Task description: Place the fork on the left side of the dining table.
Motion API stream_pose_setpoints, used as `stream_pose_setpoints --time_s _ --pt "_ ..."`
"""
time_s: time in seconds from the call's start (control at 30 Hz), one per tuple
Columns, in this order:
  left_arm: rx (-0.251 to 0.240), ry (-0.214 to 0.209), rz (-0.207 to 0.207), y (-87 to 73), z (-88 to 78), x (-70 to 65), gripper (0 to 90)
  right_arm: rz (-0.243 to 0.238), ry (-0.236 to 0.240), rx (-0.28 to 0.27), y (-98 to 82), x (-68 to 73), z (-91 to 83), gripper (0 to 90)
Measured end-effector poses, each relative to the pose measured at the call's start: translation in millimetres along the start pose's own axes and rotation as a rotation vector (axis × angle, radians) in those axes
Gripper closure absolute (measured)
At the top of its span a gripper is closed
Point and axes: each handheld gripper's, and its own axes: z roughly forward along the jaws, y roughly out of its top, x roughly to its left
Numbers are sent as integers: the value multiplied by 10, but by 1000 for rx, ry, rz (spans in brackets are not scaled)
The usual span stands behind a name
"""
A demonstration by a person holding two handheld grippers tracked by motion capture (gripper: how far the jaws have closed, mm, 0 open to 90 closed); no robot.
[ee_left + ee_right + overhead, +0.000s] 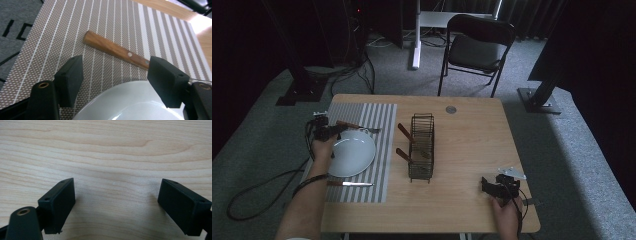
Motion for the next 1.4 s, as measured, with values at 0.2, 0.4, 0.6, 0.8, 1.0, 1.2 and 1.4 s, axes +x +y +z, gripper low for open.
stream_pose_setpoints --time_s 0.2,0.4,0.6,0.8,1.0,1.2,1.4 --pt "-2 31 8 11 -28 8 271 0 0 0 0 0 0 141" --pt "-11 37 29 113 -60 -38 271 0 0 0 0 -1 0 140" --pt "5 52 45 184 -29 -40 271 0 0 0 0 0 0 140" --pt "23 74 75 325 76 -48 271 0 0 0 0 0 0 140" --pt "11 113 140 501 182 -99 271 1 0 1 1 1 -1 140" --pt "44 145 168 509 317 -101 271 2 0 0 0 1 0 140" --pt "67 181 208 420 377 -120 271 2 0 0 0 1 0 140"
